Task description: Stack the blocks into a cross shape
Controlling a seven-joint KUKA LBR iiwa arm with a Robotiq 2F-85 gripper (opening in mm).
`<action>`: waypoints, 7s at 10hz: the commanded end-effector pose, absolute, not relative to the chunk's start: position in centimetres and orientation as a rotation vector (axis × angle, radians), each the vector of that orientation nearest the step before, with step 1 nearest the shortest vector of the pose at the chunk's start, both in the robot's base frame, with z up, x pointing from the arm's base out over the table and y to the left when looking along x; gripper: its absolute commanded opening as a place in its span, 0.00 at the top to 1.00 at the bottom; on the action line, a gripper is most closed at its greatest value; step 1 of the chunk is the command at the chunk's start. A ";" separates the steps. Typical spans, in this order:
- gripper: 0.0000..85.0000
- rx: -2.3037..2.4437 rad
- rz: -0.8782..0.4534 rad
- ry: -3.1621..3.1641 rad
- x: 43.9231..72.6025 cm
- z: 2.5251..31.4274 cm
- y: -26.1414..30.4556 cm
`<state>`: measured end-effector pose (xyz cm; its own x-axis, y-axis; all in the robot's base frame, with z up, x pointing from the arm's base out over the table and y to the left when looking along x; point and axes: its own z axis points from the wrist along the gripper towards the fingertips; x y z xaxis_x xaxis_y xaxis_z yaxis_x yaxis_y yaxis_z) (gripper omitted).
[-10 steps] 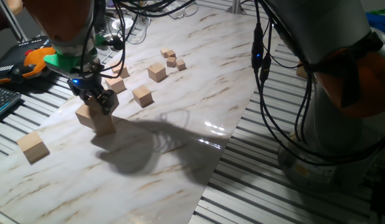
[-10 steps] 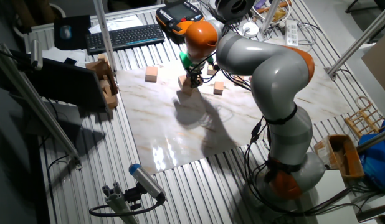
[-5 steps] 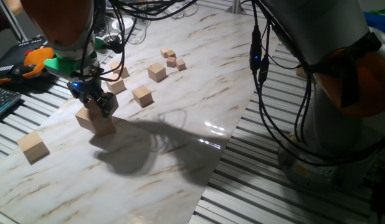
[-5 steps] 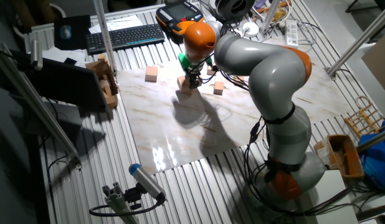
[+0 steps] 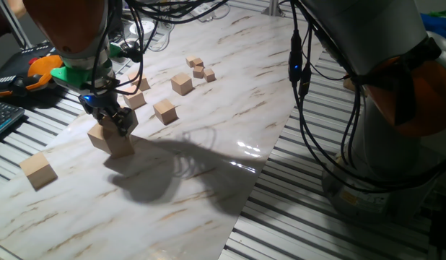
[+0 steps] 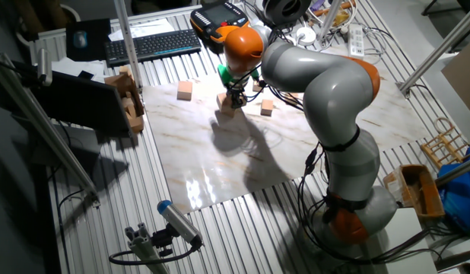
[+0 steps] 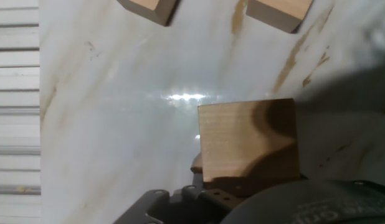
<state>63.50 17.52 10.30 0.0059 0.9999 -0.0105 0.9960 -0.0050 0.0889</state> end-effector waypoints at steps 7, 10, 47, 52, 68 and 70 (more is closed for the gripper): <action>1.00 2.177 0.088 2.157 63.6 9.9 17.6; 1.00 2.181 0.060 2.158 63.6 10.3 17.6; 1.00 2.224 0.018 2.166 63.6 10.1 17.6; 1.00 2.212 0.030 2.164 63.6 10.1 17.6; 1.00 2.213 0.034 2.155 63.6 10.0 17.7; 1.00 2.213 0.034 2.155 63.6 10.0 17.7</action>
